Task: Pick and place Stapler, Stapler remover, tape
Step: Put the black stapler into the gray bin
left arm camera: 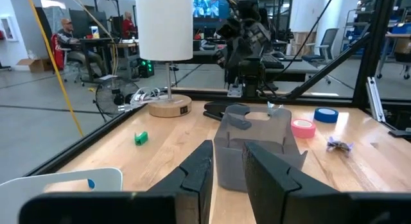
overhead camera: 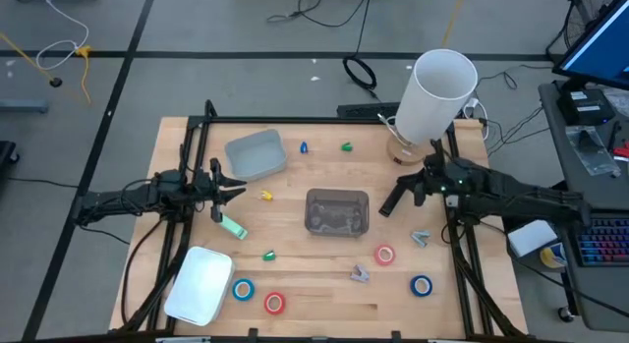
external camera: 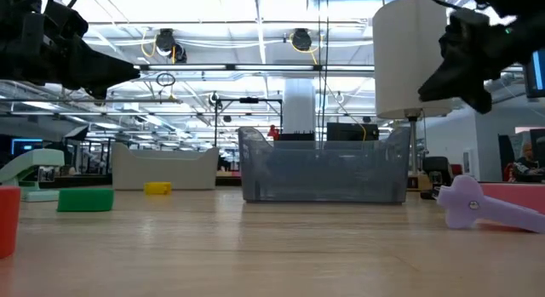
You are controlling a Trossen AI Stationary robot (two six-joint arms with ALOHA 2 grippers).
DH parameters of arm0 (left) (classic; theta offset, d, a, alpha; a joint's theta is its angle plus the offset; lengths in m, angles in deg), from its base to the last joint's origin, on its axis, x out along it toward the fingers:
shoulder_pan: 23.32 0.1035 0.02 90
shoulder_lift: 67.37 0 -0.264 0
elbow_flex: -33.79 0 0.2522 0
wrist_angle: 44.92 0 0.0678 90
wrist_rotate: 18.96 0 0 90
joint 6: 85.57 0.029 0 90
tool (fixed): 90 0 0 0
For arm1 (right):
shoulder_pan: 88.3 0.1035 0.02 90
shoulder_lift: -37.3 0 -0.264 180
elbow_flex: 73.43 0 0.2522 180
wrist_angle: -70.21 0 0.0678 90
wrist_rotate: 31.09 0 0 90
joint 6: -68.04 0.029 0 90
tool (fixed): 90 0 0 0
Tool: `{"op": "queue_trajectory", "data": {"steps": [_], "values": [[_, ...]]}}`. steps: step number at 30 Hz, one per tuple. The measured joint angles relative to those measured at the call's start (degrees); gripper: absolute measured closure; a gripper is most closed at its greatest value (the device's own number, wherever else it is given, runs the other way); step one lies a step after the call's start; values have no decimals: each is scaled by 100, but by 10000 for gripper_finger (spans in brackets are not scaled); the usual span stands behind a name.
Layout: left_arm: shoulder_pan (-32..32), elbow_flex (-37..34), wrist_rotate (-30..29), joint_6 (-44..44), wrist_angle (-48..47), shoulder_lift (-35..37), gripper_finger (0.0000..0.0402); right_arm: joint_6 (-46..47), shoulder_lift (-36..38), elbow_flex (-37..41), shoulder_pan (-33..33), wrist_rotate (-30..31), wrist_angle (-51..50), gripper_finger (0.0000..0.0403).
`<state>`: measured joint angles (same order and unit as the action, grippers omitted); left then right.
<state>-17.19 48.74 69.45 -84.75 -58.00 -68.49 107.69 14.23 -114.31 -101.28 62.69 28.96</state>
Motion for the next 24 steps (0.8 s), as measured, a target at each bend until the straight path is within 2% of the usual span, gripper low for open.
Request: {"op": "queue_trajectory", "data": {"steps": [5,10,18,24], "values": [[0,2,-2,0,-2,1,316,907,-856,-926,159,-388,-862,370],[0,2,-143,-10,-40,1,316,1877,-1385,-1688,544,-682,-960,387],[0,4,-166,-149,-65,1,316,3167,-2412,-3069,1474,114,-2836,402],[0,4,-173,-136,-76,1,316,4291,-3394,-3757,2022,541,-3284,402]]}}
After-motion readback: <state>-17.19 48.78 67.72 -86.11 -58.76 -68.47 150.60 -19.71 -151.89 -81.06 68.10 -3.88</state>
